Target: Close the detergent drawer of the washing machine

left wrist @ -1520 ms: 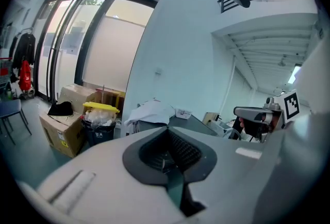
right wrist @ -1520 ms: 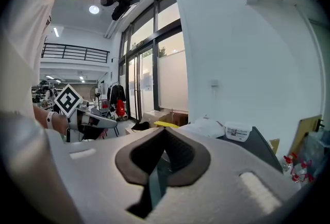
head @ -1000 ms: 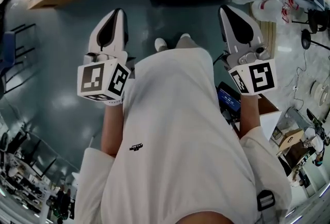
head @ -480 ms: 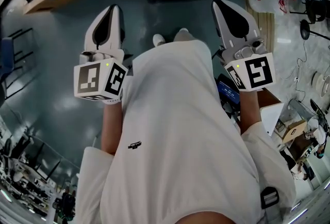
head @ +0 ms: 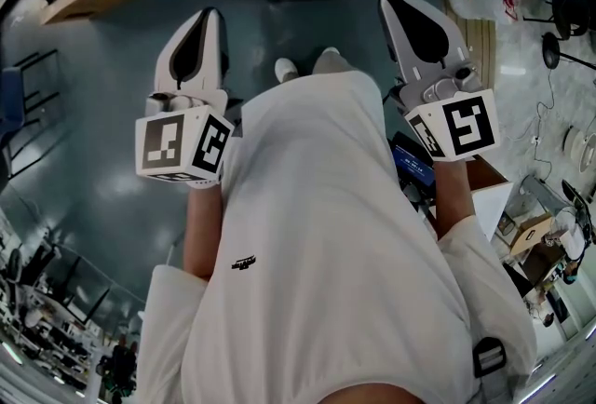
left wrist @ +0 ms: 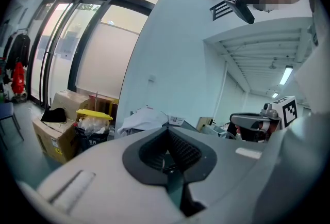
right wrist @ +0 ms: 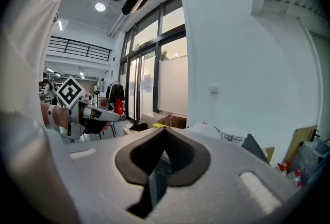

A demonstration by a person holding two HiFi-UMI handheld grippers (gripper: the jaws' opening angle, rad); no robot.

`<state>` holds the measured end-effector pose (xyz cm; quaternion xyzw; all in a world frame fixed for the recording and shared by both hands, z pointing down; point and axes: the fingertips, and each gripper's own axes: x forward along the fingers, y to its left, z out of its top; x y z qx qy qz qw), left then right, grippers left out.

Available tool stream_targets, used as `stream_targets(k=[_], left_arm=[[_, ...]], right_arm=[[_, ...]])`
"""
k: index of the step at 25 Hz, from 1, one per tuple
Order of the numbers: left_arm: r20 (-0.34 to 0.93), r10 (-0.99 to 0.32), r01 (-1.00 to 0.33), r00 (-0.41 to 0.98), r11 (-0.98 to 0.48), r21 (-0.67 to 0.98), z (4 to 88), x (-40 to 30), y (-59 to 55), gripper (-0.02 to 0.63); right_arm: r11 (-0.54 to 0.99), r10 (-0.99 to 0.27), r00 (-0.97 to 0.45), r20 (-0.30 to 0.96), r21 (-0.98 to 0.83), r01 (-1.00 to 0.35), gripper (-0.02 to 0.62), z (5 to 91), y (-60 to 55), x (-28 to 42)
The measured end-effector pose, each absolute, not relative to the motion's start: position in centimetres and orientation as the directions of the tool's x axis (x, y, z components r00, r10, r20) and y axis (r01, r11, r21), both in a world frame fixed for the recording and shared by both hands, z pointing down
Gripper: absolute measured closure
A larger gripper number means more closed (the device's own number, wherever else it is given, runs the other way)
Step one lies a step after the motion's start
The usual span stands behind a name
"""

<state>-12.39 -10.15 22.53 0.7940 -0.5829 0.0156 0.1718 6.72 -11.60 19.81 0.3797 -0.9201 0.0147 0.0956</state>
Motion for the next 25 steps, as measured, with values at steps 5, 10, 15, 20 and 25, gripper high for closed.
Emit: stream_targets(k=[5, 10, 15, 20, 25], left_arm=[[0.227, -0.917, -0.928, 0.328, -0.268, 0.259, 22.7, -11.7, -9.8, 0.588], [0.23, -0.915, -0.926, 0.332, -0.27, 0.263, 22.9, -11.2, -9.6, 0.588], [0.227, -0.916, -0.926, 0.329, -0.267, 0.266, 22.9, -11.1, -9.2, 0.588], [0.235, -0.914, -0.925, 0.331, -0.265, 0.271, 23.2, -11.0, -8.9, 0.588], [0.239, -0.911, -0.924, 0.337, -0.27, 0.272, 23.4, -10.9, -8.8, 0.588]], right_arm=[[0.717, -0.691, -0.698, 0.186, 0.052, -0.696, 0.594, 19.7, -11.4, 6.7], [0.722, -0.687, -0.703, 0.184, 0.053, -0.69, 0.594, 19.7, -11.2, 6.8], [0.724, -0.684, -0.706, 0.184, 0.056, -0.687, 0.594, 19.6, -10.8, 6.8], [0.723, -0.686, -0.704, 0.181, 0.058, -0.689, 0.594, 19.6, -10.6, 7.0], [0.718, -0.691, -0.7, 0.179, 0.058, -0.694, 0.594, 19.6, -10.5, 7.0]])
